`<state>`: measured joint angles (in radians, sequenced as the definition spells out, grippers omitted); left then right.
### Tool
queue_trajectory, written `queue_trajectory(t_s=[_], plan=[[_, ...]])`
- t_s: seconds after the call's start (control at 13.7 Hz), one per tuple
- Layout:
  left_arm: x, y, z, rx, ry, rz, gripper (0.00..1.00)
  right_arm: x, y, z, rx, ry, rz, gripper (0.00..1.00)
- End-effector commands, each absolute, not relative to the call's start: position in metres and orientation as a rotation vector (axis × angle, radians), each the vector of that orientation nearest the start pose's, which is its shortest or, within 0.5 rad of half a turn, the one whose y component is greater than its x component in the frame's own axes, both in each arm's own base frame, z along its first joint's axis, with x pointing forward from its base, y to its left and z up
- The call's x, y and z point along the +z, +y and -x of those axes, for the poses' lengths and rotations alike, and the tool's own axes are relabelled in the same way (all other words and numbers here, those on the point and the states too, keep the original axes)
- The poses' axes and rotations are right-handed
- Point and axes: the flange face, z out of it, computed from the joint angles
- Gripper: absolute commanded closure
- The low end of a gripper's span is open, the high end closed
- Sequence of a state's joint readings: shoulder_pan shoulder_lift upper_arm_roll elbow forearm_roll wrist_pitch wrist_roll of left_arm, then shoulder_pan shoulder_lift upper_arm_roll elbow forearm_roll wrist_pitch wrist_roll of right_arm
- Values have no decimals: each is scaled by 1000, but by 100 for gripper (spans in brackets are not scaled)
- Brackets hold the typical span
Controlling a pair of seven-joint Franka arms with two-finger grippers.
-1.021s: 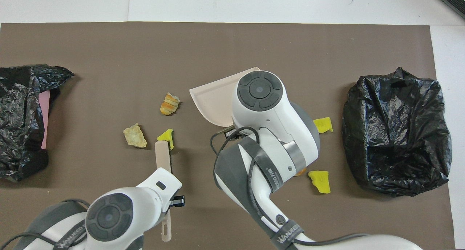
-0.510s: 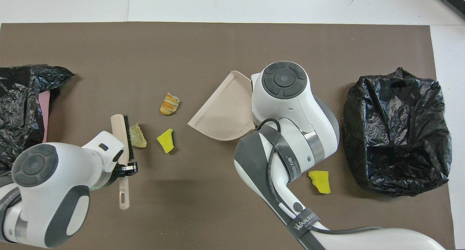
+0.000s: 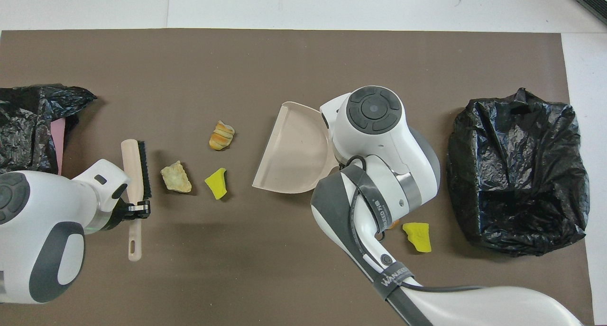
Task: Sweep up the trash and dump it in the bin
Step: 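Sweep debris into the dustpan with the left gripper's brush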
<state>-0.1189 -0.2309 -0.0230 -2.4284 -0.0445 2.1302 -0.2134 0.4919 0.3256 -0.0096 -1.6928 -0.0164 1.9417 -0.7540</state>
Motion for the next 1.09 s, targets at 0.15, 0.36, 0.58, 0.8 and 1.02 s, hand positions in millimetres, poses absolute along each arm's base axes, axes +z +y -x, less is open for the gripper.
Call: queue_trajectory(t_s=[0.15, 0.36, 0.58, 0.8, 1.02], plan=[[362, -73, -458, 103, -126, 3144, 100, 376, 305, -569, 121, -2044, 2412, 100], [346, -81, -464, 91, -95, 3148, 100, 358, 316, -565, 141, -2124, 2368, 100], [331, -112, -462, 105, -64, 3179, 100, 347, 324, -553, 152, -2179, 2361, 100], [336, -152, -458, 95, -121, 3275, 100, 335, 332, -540, 195, -2241, 2342, 100], [341, -191, -450, 102, -146, 3305, 100, 332, 329, -536, 215, -2266, 2342, 100]])
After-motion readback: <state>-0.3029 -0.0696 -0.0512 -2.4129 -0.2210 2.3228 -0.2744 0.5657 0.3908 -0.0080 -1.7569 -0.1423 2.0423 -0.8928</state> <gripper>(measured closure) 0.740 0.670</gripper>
